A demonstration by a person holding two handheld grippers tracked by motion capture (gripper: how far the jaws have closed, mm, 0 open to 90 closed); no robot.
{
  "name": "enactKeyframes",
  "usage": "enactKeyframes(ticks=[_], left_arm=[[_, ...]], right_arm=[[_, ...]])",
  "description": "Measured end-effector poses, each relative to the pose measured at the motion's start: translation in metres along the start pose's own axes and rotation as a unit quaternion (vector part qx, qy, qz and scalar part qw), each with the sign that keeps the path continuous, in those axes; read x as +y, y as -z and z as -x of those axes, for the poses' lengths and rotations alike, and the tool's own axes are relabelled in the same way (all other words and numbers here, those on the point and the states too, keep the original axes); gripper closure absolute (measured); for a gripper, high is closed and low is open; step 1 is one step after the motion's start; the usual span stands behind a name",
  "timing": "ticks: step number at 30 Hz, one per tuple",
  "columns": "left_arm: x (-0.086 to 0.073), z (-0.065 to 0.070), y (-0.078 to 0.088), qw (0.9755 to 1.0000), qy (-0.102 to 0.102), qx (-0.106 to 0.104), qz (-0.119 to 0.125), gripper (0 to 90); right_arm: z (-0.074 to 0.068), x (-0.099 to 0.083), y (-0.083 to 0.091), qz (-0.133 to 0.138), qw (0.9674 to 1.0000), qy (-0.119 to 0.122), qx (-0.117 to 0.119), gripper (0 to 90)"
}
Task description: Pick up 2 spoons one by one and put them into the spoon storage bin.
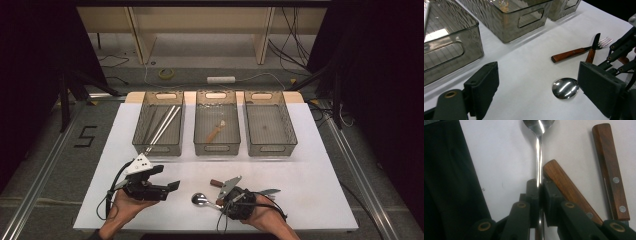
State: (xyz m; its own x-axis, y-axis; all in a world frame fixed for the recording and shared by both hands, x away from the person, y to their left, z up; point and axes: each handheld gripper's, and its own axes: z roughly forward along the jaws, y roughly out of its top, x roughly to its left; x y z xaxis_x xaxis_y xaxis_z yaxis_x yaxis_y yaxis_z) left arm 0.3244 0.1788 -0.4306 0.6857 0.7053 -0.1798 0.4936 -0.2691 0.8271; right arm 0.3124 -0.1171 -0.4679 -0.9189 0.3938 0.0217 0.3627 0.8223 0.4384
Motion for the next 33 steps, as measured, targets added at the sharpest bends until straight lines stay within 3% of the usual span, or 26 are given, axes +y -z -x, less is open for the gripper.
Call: enactKeyframes(ticks=[8,15,25,33], left_arm=[[0.000,0.000,0.000,1.0000,-0.001,-0.001,0.000,17.2],[0.000,0.000,0.001,1.0000,0.001,-0.001,0.002,17.2],[0.001,-0.002,0.003,0.9999,0.005,0.000,0.010,17.2],[0.001,-0.005,0.006,0.9996,0.011,0.005,0.024,17.2]], right_arm=[[-0.002,0.001,0.000,-0.002,1.0000,0.005,-0.005,85.1],[-0.002,0.001,0.004,0.004,1.0000,0.007,0.004,85.4],[0.012,-0.002,0.025,0.051,0.9982,-0.025,0.019,85.5],[0.030,0.002,0.048,0.086,0.9951,-0.047,0.004,85.6]])
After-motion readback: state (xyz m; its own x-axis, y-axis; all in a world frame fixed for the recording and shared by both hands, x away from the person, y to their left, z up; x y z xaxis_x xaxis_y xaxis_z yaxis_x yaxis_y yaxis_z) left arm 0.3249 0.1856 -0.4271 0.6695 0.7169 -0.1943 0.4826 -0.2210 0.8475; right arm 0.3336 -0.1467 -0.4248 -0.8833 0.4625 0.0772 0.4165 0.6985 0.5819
